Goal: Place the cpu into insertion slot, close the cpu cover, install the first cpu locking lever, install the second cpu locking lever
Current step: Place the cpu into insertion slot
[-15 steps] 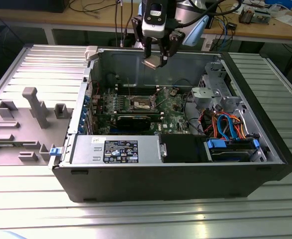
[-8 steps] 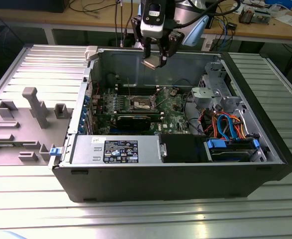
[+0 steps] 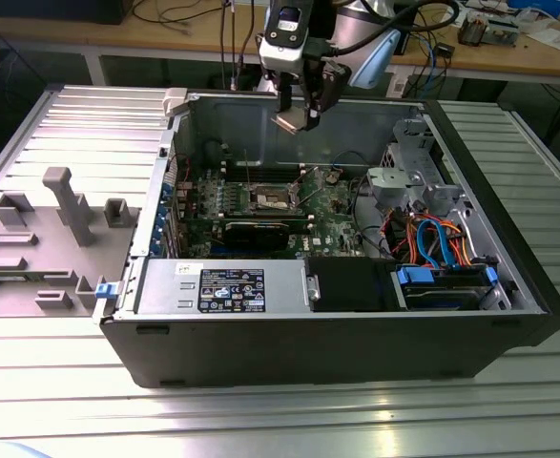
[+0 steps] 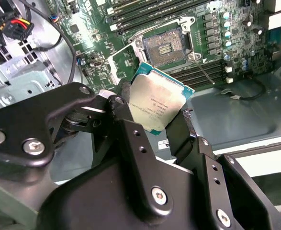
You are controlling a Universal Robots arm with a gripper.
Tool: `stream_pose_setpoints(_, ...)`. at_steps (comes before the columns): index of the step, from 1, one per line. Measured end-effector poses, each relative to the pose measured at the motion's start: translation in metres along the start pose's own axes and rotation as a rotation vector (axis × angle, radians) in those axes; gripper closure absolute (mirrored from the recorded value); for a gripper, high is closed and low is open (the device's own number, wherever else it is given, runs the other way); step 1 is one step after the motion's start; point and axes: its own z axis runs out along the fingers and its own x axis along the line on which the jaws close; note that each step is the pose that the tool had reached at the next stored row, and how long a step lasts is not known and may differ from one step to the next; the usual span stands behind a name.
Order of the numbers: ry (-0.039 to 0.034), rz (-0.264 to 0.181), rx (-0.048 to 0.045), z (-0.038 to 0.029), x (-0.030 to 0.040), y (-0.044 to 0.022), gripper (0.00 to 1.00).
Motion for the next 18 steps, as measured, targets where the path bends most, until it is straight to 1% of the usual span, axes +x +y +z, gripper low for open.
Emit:
stream_pose_setpoints(6, -0.0003, 0.003, -0.0001, 0.0000, 0.0000, 0.0000, 0.46)
stream_pose_setpoints(8, -0.0010, 0.010, -0.0002, 0.0000, 0.0000, 0.0000, 0.46)
stream_pose_setpoints(10, -0.0025, 0.026, -0.0002, 0.0000, 0.0000, 0.0000, 0.46)
stream_pose_setpoints(13, -0.0064, 0.069, -0.0005, 0.0002, 0.0000, 0.0000, 0.46)
stream_pose_setpoints(18, -0.0102, 0.111, -0.0008, 0.0002, 0.0000, 0.0000, 0.46)
